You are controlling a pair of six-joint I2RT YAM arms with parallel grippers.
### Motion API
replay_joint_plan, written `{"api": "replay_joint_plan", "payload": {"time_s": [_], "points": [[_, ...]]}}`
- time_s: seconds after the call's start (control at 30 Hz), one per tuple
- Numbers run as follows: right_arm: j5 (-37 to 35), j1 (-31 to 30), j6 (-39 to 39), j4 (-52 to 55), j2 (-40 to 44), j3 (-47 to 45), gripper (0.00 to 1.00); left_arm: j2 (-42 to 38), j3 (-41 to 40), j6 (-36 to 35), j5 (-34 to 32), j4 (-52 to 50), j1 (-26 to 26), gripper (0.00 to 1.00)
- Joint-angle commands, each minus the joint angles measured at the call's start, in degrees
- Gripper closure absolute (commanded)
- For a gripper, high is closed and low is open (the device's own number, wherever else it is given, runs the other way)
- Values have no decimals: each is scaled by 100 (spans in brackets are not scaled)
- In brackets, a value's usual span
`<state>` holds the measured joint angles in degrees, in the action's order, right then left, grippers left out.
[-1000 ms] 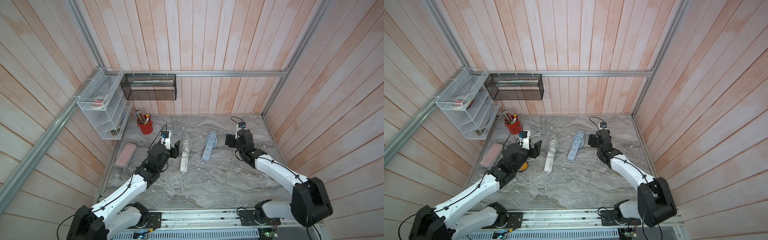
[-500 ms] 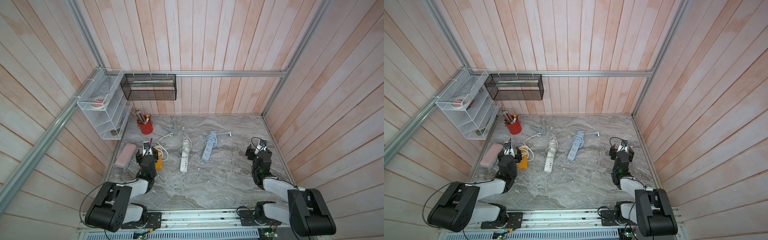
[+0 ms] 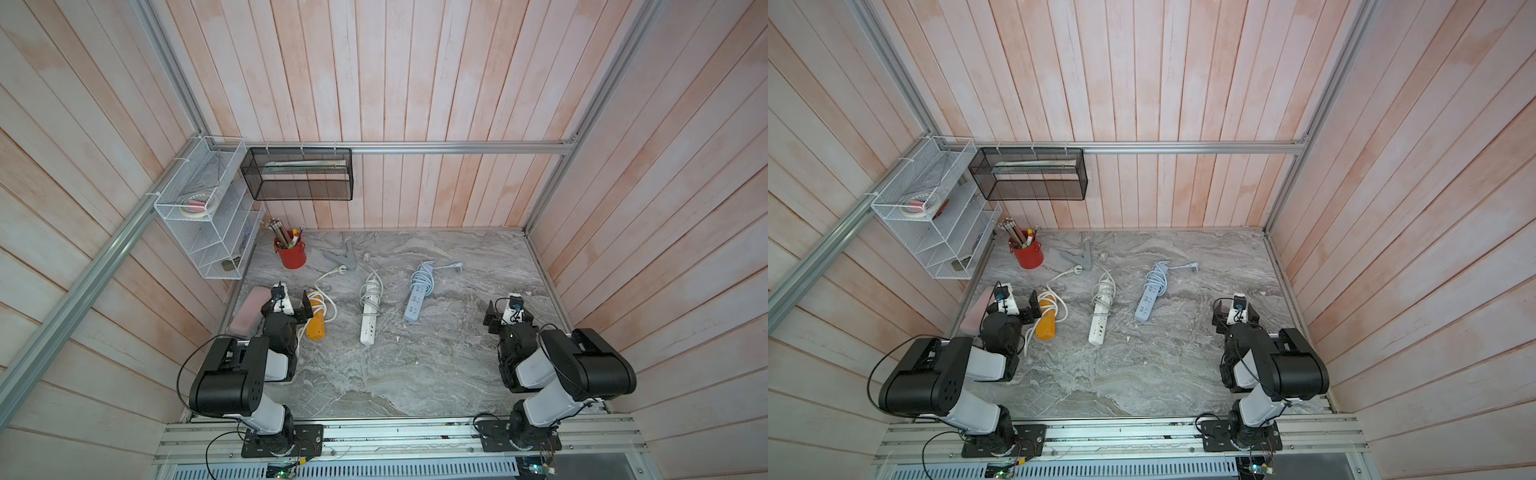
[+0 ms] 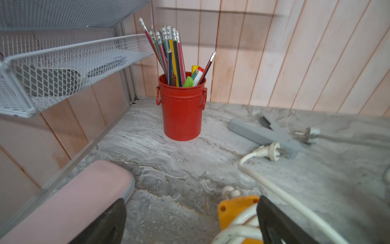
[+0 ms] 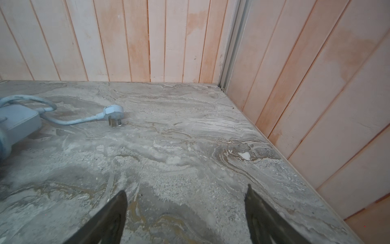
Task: Wrap the cord around the power strip
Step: Reset both arms
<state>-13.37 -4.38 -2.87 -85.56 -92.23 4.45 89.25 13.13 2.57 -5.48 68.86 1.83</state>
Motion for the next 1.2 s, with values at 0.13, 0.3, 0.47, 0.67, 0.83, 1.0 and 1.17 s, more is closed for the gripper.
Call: {"api": "replay_joint_plan", "payload": {"time_s": [0.13,0.3,0.47,0.67,0.83,1.0,1.17], "points": [[-716,59,307,130,111,533,2,9,-9,139,202,279,86,0],[-703,62,298,113,109,510,2,23,24,139,230,248,72,0],[-705,68,298,127,108,522,2,23,46,139,240,207,75,0],[-707,68,297,124,109,521,2,27,80,120,275,172,72,0],[-710,67,305,134,110,525,2,30,77,112,278,156,72,0],[-703,66,302,133,110,525,2,30,80,110,279,170,64,0],[-698,64,299,140,108,530,2,25,71,112,276,170,64,0]]}}
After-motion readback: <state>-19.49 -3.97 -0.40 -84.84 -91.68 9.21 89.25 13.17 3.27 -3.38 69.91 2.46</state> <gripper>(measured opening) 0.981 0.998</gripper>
